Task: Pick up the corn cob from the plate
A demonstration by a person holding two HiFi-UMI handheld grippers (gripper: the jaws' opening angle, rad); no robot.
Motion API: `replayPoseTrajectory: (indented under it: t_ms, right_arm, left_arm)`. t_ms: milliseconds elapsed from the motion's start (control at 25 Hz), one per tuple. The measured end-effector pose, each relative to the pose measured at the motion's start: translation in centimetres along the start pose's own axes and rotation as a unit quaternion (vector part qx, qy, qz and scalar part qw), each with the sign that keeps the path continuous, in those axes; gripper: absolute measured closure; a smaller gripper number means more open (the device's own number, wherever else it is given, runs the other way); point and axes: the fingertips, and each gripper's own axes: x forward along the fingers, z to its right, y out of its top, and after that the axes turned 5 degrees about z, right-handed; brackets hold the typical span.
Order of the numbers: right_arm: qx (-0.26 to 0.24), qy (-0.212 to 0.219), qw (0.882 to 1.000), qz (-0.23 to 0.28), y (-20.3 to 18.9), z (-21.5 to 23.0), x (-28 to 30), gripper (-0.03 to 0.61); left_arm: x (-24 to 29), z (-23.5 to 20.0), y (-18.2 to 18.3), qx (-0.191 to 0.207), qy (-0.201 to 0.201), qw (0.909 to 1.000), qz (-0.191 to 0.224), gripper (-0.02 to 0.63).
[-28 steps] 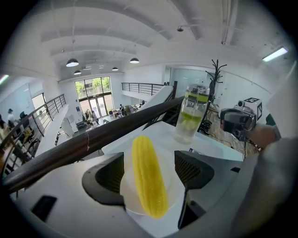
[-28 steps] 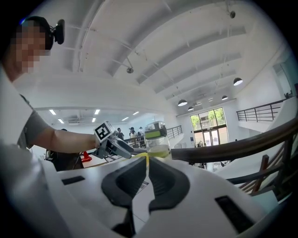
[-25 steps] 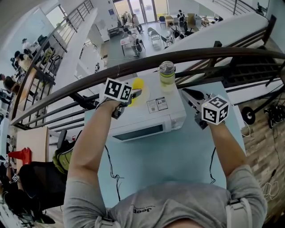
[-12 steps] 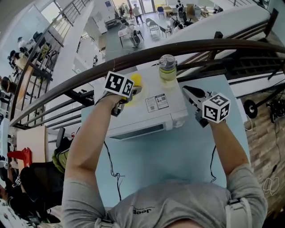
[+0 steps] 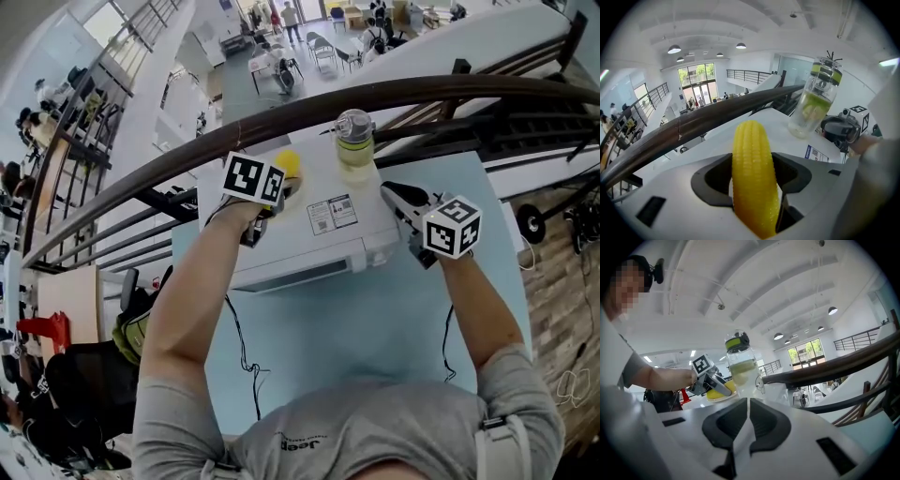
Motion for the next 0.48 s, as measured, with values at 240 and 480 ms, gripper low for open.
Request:
replayPoseTrajectory:
  t_ms: [240,480]
  right_arm:
    - [-0.017,-0.007,1.0,0.005,1.9,-0.2,-0.6,0.552]
    - [-0.037,-0.02,0.999,0.015,4.2,-1.1,-1.7,0.552]
  left_arm:
    - [-1.1,-0.5,0.7,-0.019,0.0,0.9993,0.034,0.345]
    - [-3.9,-1.2,1.9,-0.034,0.013,0.9963,0.078,0.345]
